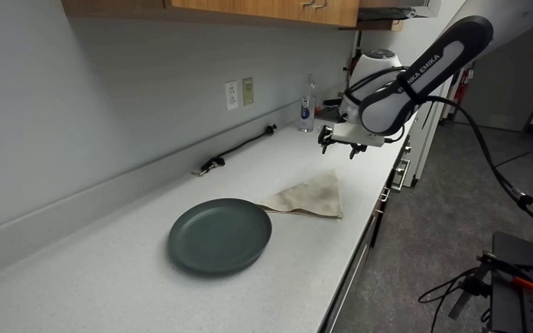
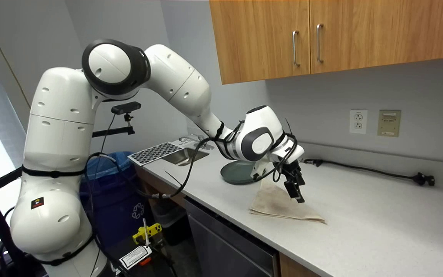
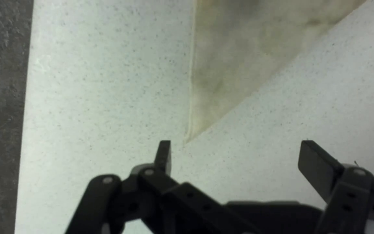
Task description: Fold the top right corner over the bottom left corner then fold the bottom right corner over the top left corner
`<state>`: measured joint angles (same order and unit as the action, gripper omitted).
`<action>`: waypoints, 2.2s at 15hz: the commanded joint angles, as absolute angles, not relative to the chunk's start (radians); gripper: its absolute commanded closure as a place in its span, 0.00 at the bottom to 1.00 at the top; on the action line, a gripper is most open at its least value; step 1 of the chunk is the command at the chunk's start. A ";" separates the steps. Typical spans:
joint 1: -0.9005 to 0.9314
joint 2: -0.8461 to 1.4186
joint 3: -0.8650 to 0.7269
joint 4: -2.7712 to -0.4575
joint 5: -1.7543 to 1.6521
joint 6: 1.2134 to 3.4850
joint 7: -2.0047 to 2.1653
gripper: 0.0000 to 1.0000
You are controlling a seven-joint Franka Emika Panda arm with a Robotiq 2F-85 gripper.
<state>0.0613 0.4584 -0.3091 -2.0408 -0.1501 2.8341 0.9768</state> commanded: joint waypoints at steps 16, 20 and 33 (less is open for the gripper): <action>0.048 0.625 -0.345 -1.924 -0.016 2.876 0.962 0.00; 0.039 0.672 -0.348 -1.867 0.019 2.867 0.958 0.00; -0.016 0.818 -0.306 -1.676 0.069 2.742 0.961 0.06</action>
